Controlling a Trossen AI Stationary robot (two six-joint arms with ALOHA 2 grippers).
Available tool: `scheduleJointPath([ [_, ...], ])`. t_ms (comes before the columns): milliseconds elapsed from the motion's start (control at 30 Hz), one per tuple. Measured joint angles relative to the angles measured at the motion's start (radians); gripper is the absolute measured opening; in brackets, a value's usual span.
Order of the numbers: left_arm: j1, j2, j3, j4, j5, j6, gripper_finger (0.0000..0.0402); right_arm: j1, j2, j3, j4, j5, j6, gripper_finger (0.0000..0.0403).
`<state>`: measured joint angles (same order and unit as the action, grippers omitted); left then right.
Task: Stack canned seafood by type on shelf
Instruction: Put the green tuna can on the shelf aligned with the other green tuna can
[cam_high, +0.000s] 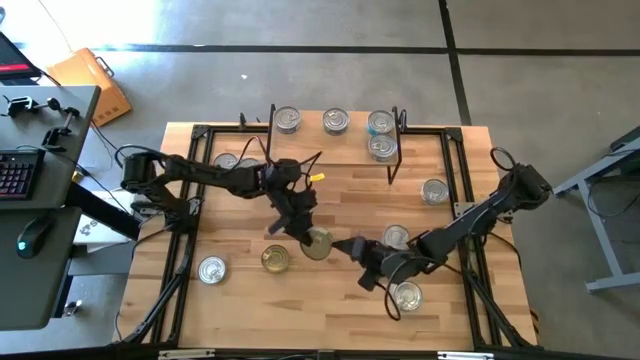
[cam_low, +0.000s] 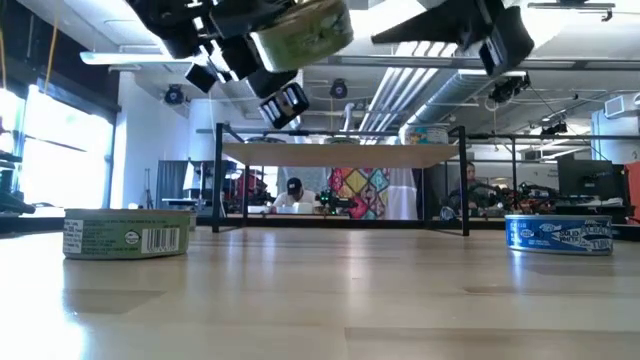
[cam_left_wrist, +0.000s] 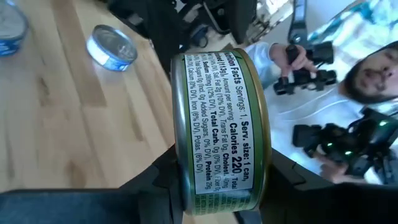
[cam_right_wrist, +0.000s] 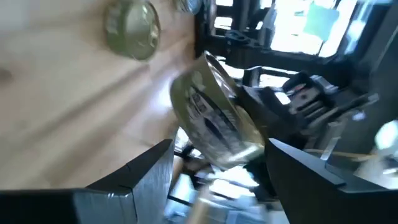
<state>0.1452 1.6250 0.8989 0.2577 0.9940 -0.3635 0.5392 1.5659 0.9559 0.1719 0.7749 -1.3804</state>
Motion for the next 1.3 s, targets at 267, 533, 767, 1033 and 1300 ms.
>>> scheduleJointPath([
  [267,0.002,0.016,-0.001,0.055,0.021,-0.055,0.0121,-0.002,0.017,-0.004,0.006,0.032,-0.427,0.0247],
  [533,0.004,0.016,0.000,0.062,0.002,-0.073,0.0121,-0.047,0.129,-0.004,0.169,-0.052,-0.534,0.0247],
  [767,0.003,0.016,0.000,0.046,0.004,-0.055,0.0121,-0.055,0.177,0.027,0.195,-0.022,-0.491,0.0219],
  [1033,0.045,-0.001,0.003,-0.005,0.033,0.005,0.0220,-0.022,0.178,0.047,0.228,0.203,-0.180,0.0119],
  [1300,0.130,-0.156,0.000,-0.286,-0.097,0.201,0.0239,0.017,0.177,0.044,0.253,0.242,0.196,0.0119],
])
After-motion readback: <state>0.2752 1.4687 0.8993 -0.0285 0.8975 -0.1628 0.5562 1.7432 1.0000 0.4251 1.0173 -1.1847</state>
